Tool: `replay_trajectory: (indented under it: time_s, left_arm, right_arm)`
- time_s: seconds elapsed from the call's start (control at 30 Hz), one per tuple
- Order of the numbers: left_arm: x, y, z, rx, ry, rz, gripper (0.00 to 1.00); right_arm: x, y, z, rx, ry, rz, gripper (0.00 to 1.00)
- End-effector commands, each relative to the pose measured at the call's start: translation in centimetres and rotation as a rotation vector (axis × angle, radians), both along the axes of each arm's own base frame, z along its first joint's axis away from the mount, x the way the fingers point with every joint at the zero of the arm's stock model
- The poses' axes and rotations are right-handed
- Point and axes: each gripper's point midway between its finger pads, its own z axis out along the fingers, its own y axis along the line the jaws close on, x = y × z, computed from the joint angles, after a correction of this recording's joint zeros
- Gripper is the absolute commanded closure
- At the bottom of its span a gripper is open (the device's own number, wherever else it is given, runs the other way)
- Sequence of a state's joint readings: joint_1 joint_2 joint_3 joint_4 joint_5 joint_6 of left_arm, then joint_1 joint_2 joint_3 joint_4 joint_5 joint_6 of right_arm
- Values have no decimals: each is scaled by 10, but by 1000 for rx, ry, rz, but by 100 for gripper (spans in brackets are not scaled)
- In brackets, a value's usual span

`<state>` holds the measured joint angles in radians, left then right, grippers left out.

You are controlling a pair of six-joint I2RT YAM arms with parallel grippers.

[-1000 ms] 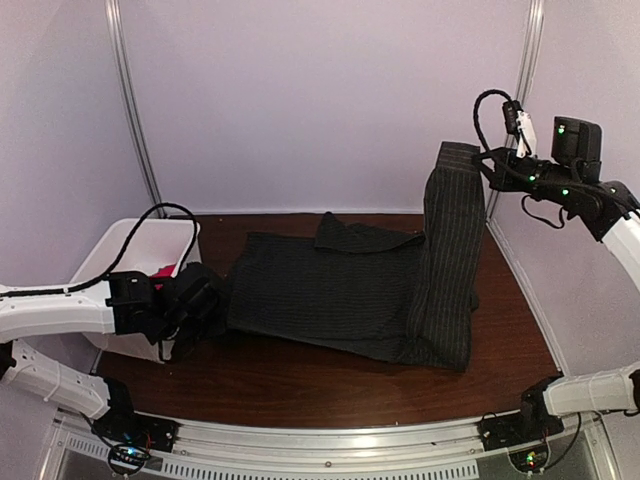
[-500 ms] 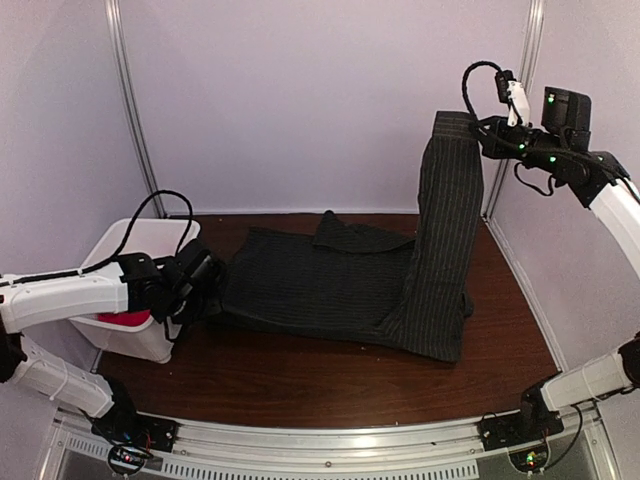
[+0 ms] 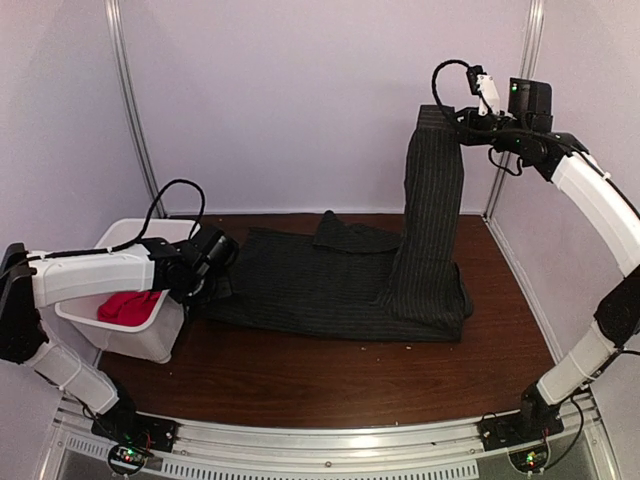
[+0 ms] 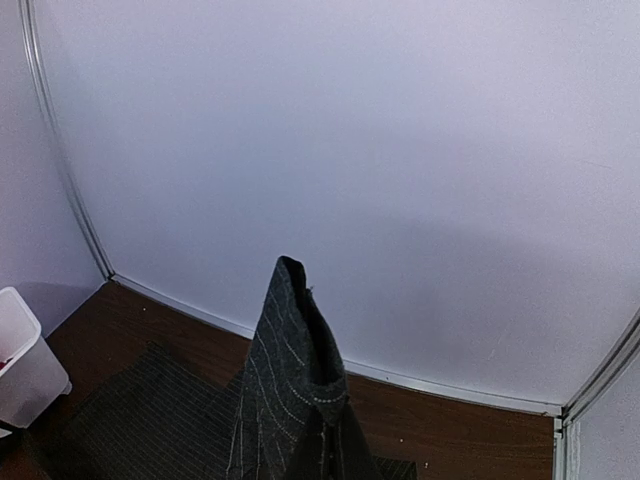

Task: Fold and stack the mixed laundry pile
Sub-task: Fold the flattened shirt at the center of the board.

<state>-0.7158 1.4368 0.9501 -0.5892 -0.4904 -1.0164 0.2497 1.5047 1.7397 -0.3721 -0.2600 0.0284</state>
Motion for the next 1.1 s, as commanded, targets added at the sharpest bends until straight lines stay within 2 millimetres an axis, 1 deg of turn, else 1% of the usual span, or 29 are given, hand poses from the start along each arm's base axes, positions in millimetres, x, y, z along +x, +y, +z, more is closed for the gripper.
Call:
replay_trajectory:
  time_s: [0.0, 0.13, 0.33, 0.53, 0.63, 0.9, 1.07]
  left_arm:
    - [28, -6, 16, -13, -72, -10, 100]
    - [38, -6, 13, 11, -65, -21, 100]
    - [46, -9, -1, 28, -36, -31, 100]
    - [51, -10, -12, 41, -22, -31, 100]
    - [55, -9, -15, 46, -19, -25, 100]
    - [70, -6, -15, 50, -34, -6, 100]
    - [75, -6, -21, 57, -23, 1, 100]
  right_arm:
    - [10, 0, 24, 3, -74, 3, 100]
    - [16, -1, 26, -28, -90, -2, 100]
    - [19, 1, 30, -20, -101, 2, 100]
    - [21, -1, 41, -17, -129, -5, 100]
    - [26, 1, 43, -21, -130, 0, 100]
    - [40, 2, 43, -23, -141, -12, 100]
    - [55, 4, 38, -25, -146, -20, 100]
